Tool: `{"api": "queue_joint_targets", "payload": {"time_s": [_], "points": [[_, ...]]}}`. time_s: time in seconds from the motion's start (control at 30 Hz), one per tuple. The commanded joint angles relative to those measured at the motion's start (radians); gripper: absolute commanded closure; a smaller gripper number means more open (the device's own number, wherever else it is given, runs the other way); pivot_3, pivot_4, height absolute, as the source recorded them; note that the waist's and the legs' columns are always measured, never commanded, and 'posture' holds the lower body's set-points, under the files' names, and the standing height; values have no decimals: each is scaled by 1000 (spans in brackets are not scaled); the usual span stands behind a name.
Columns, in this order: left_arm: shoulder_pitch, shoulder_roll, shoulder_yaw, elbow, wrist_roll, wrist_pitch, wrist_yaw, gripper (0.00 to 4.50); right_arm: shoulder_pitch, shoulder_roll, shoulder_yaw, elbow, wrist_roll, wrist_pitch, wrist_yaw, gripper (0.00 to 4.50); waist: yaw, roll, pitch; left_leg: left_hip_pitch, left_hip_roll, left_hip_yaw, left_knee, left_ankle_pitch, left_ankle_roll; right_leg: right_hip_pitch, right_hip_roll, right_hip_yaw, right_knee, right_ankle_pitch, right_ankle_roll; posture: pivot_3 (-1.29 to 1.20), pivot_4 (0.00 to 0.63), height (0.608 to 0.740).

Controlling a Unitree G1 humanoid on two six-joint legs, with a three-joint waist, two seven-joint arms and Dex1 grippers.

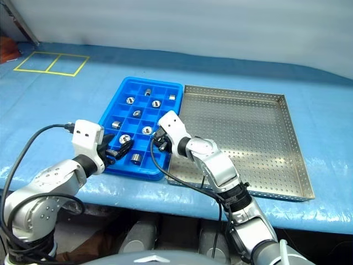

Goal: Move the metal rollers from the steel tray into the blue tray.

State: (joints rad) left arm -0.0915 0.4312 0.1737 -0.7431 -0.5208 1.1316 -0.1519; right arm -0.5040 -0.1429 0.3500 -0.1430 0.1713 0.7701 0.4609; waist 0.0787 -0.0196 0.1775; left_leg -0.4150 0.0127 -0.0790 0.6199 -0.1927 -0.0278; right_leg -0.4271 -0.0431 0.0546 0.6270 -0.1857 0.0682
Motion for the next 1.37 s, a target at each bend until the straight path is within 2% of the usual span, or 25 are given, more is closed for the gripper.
{"api": "queue_joint_targets", "payload": {"time_s": [0.03,0.3,0.5,0.63,0.67,0.9,1.37], "points": [[-16,-3,-14,-3,6,-7,-2,857,11,9,-21,-37,-12,-53,-23,1544,0,0,0,0,0,0,0,0,0,0,0,0,0,0,0,288,150,740],[-60,-9,-98,40,32,-61,-15,857,82,-36,-151,-144,9,-87,-54,1544,-2,0,0,0,0,0,0,0,0,0,0,0,0,0,0,254,150,740],[-105,-31,-197,115,73,-173,-62,857,172,-193,-255,-164,-23,-101,-42,1544,4,0,0,-1,0,1,1,0,0,0,-1,0,-1,0,0,217,150,740],[-133,-36,-240,167,93,-242,-110,3,229,-272,-317,-166,-12,-106,-29,384,-14,0,0,-1,0,1,0,0,0,-1,-1,1,-1,0,0,176,150,740],[-141,-36,-249,181,101,-252,-116,0,238,-276,-337,-167,-9,-110,-36,56,-19,0,0,-1,0,1,0,0,0,-1,0,1,-1,0,0,171,150,740],[-200,-92,-230,274,118,-254,-87,0,279,-277,-404,-196,4,-135,-56,22,-49,0,0,-1,0,1,2,0,0,0,0,1,-1,0,1,121,150,740],[-195,-88,-275,304,173,-318,-144,0,307,-306,-390,-225,41,-219,28,22,-65,0,0,-1,0,1,2,0,0,1,0,1,0,1,1,106,150,740]]}}
